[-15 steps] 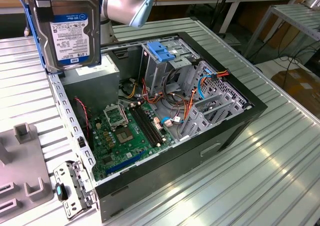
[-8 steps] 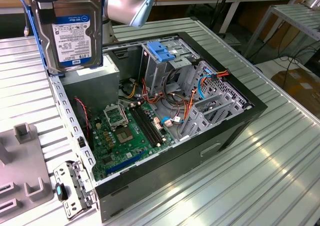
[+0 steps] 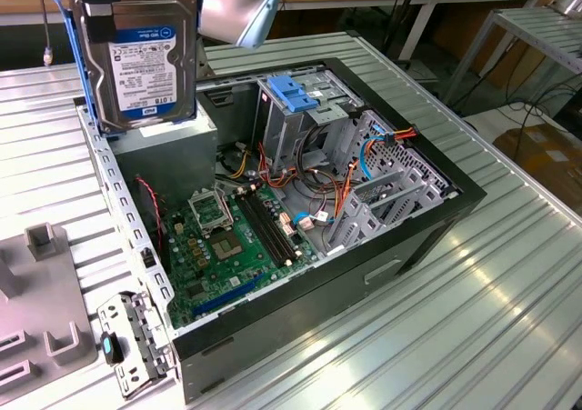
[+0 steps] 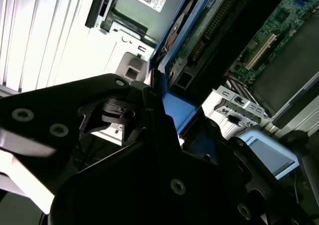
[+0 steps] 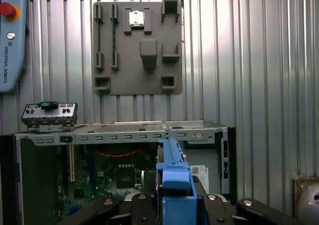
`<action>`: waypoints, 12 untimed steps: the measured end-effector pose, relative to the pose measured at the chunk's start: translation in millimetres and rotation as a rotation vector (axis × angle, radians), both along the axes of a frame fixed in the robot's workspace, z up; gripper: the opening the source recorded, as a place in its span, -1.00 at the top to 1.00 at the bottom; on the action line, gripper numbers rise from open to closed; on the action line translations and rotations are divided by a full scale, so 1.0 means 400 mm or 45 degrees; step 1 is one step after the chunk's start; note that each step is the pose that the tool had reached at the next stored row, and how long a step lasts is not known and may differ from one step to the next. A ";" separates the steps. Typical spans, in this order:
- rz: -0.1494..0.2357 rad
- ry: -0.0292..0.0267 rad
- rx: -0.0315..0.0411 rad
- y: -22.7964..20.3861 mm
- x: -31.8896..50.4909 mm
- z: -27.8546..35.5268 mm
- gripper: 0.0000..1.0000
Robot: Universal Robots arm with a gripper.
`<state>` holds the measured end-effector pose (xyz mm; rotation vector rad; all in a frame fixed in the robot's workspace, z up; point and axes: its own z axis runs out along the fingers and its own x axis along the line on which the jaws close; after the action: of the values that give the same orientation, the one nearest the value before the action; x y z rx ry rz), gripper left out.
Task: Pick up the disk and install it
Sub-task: 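Pick up the disk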
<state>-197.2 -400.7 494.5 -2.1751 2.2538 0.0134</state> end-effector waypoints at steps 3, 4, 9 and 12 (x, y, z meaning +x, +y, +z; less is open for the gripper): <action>0.000 0.0000 0.0001 0.000 0.015 0.000 0.25; 0.000 0.0000 0.0000 0.000 0.020 0.000 0.25; 0.000 0.0000 0.0001 0.000 0.047 0.000 0.25; 0.000 0.0001 0.0000 0.000 0.070 0.000 0.25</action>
<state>-169.3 -400.9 494.4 -2.1752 2.2538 0.0136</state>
